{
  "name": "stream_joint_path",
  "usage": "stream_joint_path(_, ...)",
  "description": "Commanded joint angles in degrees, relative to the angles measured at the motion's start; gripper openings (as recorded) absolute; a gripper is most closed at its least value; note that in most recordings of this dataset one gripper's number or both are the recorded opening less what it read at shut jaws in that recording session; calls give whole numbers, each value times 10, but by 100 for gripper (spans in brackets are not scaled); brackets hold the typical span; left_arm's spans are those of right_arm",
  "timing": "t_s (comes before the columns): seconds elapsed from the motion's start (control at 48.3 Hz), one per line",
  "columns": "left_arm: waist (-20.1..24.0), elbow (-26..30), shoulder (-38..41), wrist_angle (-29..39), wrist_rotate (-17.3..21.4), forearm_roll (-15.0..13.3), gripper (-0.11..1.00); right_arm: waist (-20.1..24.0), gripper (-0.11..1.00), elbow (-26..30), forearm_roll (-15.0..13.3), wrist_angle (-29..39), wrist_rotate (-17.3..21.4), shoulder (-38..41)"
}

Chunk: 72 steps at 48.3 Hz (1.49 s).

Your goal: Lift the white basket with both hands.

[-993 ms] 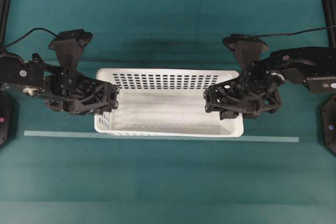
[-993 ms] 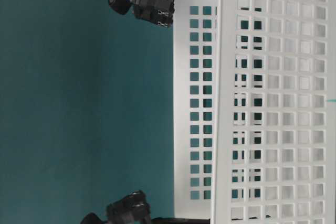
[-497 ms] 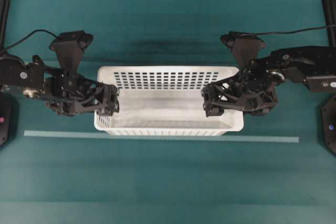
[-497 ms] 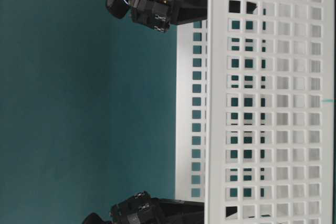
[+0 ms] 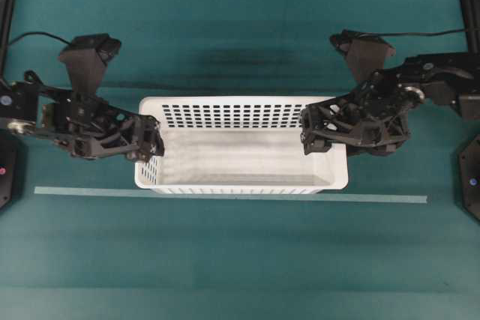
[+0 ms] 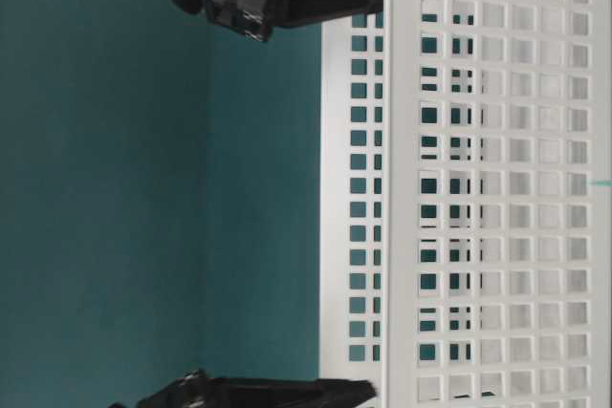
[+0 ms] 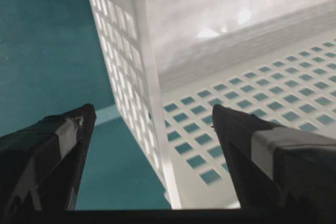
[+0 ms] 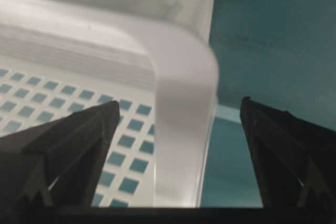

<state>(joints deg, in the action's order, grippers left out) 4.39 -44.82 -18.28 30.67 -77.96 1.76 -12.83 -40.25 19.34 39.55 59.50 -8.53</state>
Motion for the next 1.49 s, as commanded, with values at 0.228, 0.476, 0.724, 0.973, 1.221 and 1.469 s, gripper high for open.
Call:
stream_joint_path(0.228, 0, 11, -106, 41, 7, 2, 92, -21, 91, 13, -19, 59, -1, -80)
stream_joint_path(0.476, 1, 8, -218, 56, 62, 2, 92, -37, 91, 38, -46, 86, -36, -171)
stream_joint_path(0.724, 11, -5, -307, 51, 143, 2, 92, -9, 91, 41, -49, -51, -136, -256)
stream_joint_path(0.973, 9, -4, -365, 7, 226, 2, 92, 28, 90, -4, -53, -159, -229, -339)
stream_joint_path(1.221, 8, 1, -400, -20, 323, 2, 92, 33, 89, -16, -96, -201, -290, -396)
stream_joint_path(1.469, -11, 2, -408, -52, 403, 2, 92, 52, 88, -25, -159, -229, -329, -428)
